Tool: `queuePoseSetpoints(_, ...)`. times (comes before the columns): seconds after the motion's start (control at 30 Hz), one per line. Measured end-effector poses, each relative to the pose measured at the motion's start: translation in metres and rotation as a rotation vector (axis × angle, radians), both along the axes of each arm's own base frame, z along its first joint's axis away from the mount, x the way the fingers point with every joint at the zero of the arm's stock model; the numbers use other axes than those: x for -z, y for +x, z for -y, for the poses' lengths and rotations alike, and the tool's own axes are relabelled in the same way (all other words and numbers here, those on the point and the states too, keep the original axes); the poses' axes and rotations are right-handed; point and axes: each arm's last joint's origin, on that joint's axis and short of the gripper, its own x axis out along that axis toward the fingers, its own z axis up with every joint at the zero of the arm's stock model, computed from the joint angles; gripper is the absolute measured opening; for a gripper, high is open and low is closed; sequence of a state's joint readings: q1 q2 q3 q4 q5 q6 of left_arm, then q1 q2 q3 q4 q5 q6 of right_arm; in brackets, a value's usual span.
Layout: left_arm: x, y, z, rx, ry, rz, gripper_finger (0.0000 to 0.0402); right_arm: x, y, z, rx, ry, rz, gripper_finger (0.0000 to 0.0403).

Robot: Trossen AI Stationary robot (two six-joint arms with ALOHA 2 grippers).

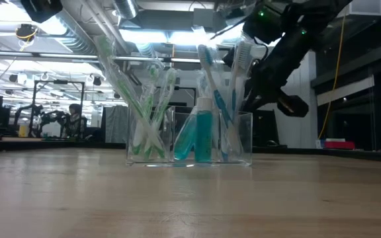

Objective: Pick & Place toothbrushing station
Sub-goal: Adjust the transparent organizer

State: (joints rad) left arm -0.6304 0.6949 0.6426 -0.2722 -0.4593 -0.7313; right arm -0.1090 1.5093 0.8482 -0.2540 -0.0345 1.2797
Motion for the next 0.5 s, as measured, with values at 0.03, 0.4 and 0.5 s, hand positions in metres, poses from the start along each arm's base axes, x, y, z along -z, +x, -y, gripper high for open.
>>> queuePoseSetpoints(0.03, 0.001, 0.001, 0.001, -0.001, -0.001, -0.006, 0.0088, 0.000, 0.001, 0.001, -0.014, 0.005, 0.014, 0.0000)
queuePoseSetpoints(0.4, 0.007, 0.009, 0.011, -0.007, -0.009, -0.035, 0.0088, 0.010, 0.013, -0.006, -0.079, 0.032, 0.053, 0.0000)
queuePoseSetpoints(0.5, 0.007, 0.010, 0.012, -0.004, -0.012, -0.033, 0.0088, 0.019, 0.022, -0.011, -0.091, 0.055, 0.071, 0.0000)
